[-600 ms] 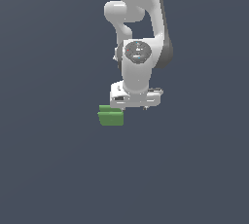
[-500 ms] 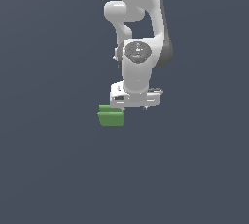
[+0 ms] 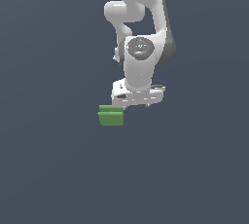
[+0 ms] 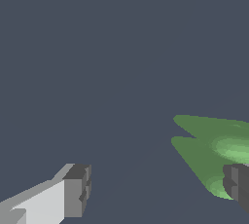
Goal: Pick up the object and move it to a goal position.
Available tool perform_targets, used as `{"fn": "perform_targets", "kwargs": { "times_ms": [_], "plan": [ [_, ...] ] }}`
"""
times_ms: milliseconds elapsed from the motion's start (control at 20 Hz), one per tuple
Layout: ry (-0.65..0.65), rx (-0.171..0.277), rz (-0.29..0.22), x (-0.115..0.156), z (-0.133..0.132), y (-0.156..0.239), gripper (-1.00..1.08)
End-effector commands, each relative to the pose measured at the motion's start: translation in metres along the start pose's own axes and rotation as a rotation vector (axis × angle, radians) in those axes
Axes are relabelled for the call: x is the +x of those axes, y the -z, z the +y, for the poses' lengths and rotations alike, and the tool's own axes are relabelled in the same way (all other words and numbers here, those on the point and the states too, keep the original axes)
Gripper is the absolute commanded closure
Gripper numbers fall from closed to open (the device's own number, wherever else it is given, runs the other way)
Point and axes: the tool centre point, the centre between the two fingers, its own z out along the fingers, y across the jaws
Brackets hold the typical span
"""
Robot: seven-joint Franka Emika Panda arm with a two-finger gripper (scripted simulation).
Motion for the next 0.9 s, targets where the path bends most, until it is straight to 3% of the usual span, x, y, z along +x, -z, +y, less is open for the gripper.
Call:
{"fn": "perform_targets", "kwargs": {
  "times_ms": [0, 400, 850],
  "plan": [
    [0.002, 0.0, -0.001, 0.0, 0.0, 0.0, -0.92],
    [0.025, 0.0, 0.0, 0.0, 0.002, 0.0, -0.92],
    [0.138, -0.004, 0.006, -0.001, 0.011, -0.001, -0.92]
  ]
}}
